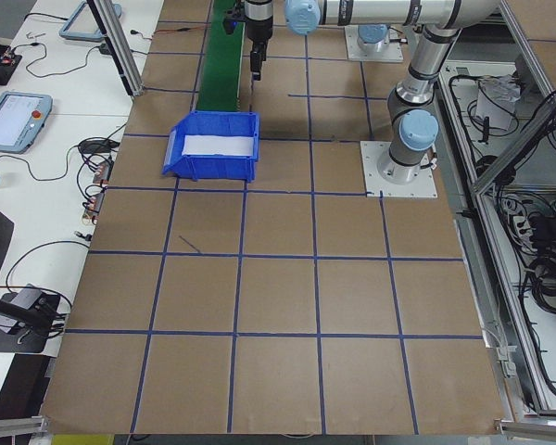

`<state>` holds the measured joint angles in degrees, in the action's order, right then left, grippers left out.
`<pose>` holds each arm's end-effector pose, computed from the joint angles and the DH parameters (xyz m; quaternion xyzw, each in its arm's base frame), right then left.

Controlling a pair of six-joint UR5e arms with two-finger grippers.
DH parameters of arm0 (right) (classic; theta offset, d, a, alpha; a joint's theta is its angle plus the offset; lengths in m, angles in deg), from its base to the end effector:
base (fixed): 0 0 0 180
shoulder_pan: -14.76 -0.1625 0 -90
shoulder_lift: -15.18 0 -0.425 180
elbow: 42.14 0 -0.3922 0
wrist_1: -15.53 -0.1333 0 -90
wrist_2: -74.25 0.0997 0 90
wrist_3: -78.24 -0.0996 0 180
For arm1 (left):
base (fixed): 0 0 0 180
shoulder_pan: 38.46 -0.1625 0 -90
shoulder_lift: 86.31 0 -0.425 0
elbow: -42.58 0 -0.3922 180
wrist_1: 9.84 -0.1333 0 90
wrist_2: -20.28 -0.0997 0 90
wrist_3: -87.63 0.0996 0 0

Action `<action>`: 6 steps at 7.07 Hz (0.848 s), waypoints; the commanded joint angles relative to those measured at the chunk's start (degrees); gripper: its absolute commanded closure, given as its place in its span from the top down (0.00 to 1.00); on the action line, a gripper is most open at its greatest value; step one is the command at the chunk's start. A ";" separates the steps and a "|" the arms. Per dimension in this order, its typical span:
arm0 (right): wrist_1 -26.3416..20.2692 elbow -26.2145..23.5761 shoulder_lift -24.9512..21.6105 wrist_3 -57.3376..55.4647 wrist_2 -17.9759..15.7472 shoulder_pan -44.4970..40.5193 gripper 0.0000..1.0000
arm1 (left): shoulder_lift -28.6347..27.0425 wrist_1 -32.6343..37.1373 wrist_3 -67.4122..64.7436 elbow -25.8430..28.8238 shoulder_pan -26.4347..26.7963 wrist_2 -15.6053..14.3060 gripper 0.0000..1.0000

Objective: Move block left to right into plate

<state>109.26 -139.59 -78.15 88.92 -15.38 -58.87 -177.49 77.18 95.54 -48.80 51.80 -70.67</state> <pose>-0.0027 -0.4844 0.4583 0.0496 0.9988 0.0026 0.0039 -0.1339 -0.5004 0.4710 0.0712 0.9974 -0.0031 0.0085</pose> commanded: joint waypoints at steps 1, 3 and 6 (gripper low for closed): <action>-7.21 8.81 1.48 -13.85 0.67 -13.41 1.00 | 0.04 0.00 0.00 0.05 0.00 -0.02 1.00; -11.97 11.66 1.57 -15.51 0.15 -17.42 1.00 | -0.05 0.00 0.00 -0.03 0.00 0.07 1.00; -12.69 11.57 2.01 -15.51 0.15 -17.60 1.00 | -0.05 0.00 0.00 0.06 0.00 -0.01 1.00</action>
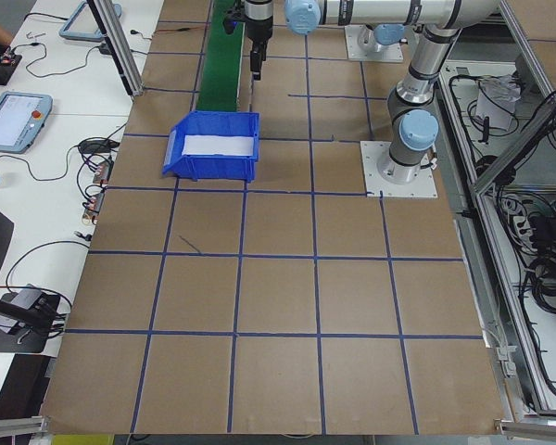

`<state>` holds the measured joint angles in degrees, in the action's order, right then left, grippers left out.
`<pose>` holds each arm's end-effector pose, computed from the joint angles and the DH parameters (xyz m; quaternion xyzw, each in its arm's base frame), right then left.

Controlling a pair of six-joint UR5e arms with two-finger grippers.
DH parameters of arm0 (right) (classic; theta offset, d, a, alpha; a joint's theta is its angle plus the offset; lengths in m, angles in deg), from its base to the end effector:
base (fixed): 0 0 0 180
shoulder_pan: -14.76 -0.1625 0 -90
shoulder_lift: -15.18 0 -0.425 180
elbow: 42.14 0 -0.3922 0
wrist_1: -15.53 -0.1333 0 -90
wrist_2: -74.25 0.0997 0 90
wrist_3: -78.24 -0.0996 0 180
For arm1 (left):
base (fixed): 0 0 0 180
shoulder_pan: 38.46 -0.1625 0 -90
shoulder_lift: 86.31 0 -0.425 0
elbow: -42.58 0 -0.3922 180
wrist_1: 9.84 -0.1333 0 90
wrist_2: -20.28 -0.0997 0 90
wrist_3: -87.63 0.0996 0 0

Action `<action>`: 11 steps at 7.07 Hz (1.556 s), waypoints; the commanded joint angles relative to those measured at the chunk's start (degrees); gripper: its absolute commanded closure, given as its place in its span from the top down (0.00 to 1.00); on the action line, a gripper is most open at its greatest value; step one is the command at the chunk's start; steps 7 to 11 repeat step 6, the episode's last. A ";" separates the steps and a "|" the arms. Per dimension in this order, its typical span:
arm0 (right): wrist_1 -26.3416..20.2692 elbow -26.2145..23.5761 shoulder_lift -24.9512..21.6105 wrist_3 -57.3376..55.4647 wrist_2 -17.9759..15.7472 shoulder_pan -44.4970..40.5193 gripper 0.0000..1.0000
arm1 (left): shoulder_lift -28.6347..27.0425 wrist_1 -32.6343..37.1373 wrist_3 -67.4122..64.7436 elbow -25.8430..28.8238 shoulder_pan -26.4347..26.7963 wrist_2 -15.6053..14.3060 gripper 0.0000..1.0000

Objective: Move block left to right into plate

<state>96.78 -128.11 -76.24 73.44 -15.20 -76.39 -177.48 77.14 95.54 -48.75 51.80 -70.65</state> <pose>0.1437 -0.4709 0.5195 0.0320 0.9991 0.0290 0.0033 -0.1340 -0.5005 0.4716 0.0712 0.9974 -0.0040 0.0084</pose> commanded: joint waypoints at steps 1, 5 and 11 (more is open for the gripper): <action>-0.90 0.36 0.10 -0.03 -0.02 -0.08 1.00 | -0.06 0.04 0.00 -0.08 0.00 0.04 1.00; -2.40 0.98 -0.07 -0.03 -1.69 0.01 1.00 | -0.06 0.04 0.00 -0.08 0.00 -0.04 1.00; -2.40 0.98 0.01 -0.03 -1.61 0.01 1.00 | -0.06 0.04 0.00 -0.08 0.00 0.04 1.00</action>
